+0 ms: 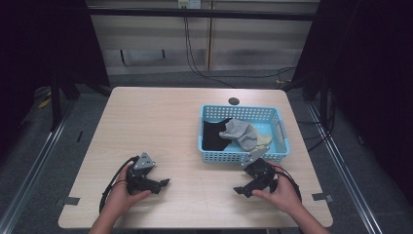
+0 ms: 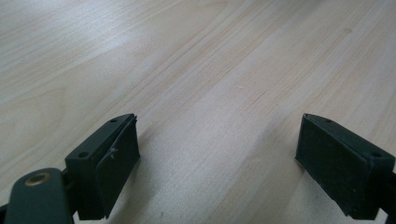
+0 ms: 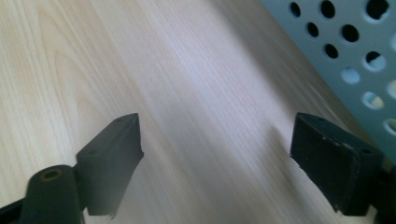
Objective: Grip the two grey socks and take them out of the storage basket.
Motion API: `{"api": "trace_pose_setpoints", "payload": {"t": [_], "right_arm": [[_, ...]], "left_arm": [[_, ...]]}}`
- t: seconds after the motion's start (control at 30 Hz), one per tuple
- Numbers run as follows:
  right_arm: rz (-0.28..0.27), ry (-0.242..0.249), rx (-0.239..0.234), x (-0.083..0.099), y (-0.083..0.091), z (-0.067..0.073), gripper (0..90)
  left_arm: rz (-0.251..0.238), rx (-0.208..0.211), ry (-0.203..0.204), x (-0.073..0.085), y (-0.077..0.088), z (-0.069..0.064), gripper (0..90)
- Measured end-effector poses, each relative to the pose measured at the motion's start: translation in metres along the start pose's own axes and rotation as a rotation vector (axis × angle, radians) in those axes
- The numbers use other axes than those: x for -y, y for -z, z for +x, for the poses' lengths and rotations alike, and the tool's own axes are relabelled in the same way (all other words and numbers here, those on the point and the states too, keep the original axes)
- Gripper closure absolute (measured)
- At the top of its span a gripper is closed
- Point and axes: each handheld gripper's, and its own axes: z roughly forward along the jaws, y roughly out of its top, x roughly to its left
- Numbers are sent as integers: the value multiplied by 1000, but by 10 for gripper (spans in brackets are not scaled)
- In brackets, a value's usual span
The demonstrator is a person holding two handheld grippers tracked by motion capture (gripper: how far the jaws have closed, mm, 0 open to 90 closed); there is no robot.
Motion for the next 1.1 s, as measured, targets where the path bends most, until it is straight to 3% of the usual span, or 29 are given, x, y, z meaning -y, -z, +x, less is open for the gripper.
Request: {"api": "trace_pose_setpoints", "payload": {"t": [0.1,0.33,0.57,0.73,1.1], "right_arm": [[73,26,3,-6,7,-1,202],[188,50,-19,-14,15,-2,221],[243,75,-41,-27,25,-4,242],[277,86,-28,-38,36,-6,244],[308,100,-31,-58,61,-14,245]], "left_arm": [[0,0,0,0,0,0,125],[0,-3,0,0,0,0,125],[1,-1,-1,0,0,0,125],[1,-1,-2,0,0,0,124],[1,0,-2,0,0,0,124]]}}
